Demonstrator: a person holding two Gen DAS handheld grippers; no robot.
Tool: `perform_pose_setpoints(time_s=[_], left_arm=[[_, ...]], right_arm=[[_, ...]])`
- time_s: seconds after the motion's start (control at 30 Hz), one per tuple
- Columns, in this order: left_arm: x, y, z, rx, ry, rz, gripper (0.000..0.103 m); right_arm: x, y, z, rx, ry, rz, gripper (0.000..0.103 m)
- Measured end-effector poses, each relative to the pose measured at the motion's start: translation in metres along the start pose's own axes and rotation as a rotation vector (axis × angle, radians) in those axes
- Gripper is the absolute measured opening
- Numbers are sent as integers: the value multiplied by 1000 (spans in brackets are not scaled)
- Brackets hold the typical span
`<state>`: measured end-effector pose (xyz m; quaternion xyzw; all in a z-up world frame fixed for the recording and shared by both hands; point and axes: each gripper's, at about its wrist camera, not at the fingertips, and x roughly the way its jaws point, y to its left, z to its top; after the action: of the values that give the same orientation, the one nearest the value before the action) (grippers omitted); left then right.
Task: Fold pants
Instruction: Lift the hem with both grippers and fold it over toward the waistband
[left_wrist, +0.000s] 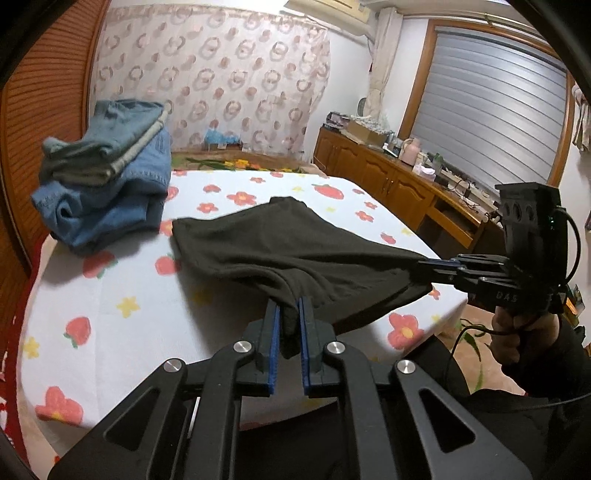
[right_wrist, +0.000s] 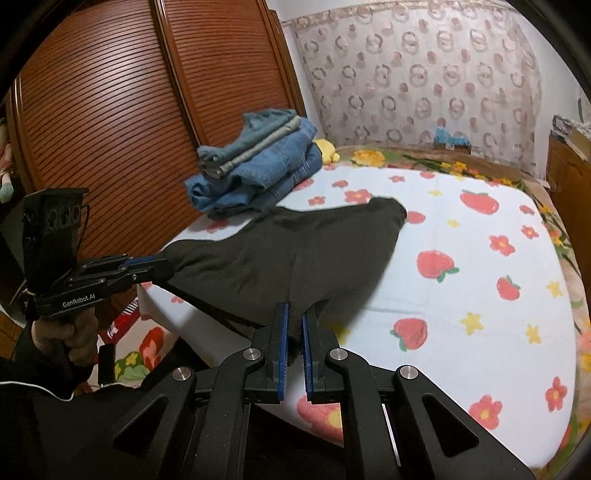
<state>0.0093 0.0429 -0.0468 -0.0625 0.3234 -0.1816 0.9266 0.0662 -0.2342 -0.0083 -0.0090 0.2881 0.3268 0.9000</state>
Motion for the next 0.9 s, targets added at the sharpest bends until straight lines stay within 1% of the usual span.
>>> perform_pose_setpoints(time_s=[0.13, 0.37, 0.5, 0.9], left_arm=[[11, 5, 5, -3, -4, 17, 10], [35, 18, 29, 7, -23, 56, 10], [43, 22, 41, 14, -29, 83, 10], [59, 28, 57, 38, -24, 130, 10]], right_arm=[[6, -4, 8, -6, -17, -7, 7], [33, -16, 36, -16, -50, -19, 7], [49, -19, 46, -30, -51, -30, 7], [74, -24, 67, -72, -43, -69, 7]])
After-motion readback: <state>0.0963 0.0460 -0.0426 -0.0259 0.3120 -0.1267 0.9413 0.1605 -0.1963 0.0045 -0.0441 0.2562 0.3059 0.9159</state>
